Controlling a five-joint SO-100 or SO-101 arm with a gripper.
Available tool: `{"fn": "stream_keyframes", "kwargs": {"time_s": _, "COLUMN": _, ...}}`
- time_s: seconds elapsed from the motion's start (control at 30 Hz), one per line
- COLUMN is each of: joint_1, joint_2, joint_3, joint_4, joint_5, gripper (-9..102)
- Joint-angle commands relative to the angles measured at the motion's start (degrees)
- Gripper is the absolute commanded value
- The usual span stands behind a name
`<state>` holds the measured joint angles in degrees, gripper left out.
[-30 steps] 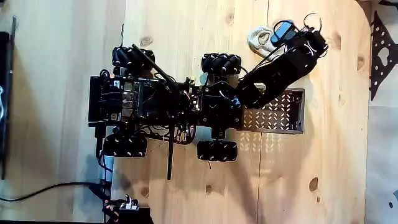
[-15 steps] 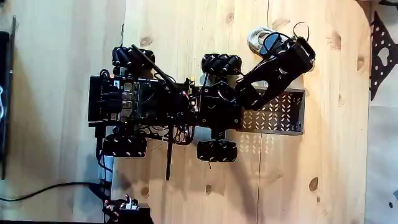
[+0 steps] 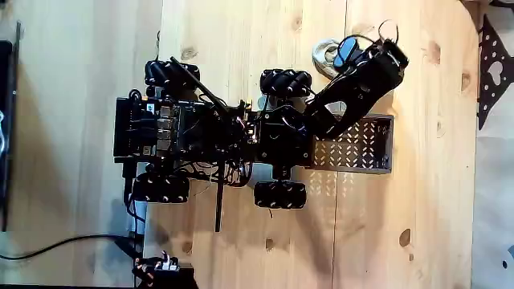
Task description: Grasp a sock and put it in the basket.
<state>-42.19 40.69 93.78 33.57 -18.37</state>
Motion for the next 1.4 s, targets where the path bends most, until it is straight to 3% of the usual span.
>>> {"fn": "stream_keyframes", "kwargs": {"time_s": 0.0, "joint_1": -1.14, "joint_2": 11.07, "joint_3": -0.79, "joint_4": 5.62, "joint_5": 3.34, "gripper": 0}}
{"fn": "stream_keyframes", "kwargs": {"time_s": 0.4, "joint_1": 0.09, "joint_2": 47.9, "joint_3": 0.26, "joint_4": 14.5, "joint_5": 16.7, "gripper": 0}}
{"fn": "stream_keyframes", "kwargs": {"time_s": 0.67, "joint_1": 4.48, "joint_2": 74.79, "joint_3": 0.35, "joint_4": 30.76, "joint_5": 24.17, "gripper": 0}}
{"fn": "stream_keyframes", "kwargs": {"time_s": 1.03, "joint_1": 17.49, "joint_2": 99.84, "joint_3": 5.45, "joint_4": 33.22, "joint_5": 36.3, "gripper": 0}}
{"fn": "stream_keyframes", "kwargs": {"time_s": 1.37, "joint_1": 33.66, "joint_2": 108.54, "joint_3": 5.36, "joint_4": 43.24, "joint_5": 32.17, "gripper": 0}}
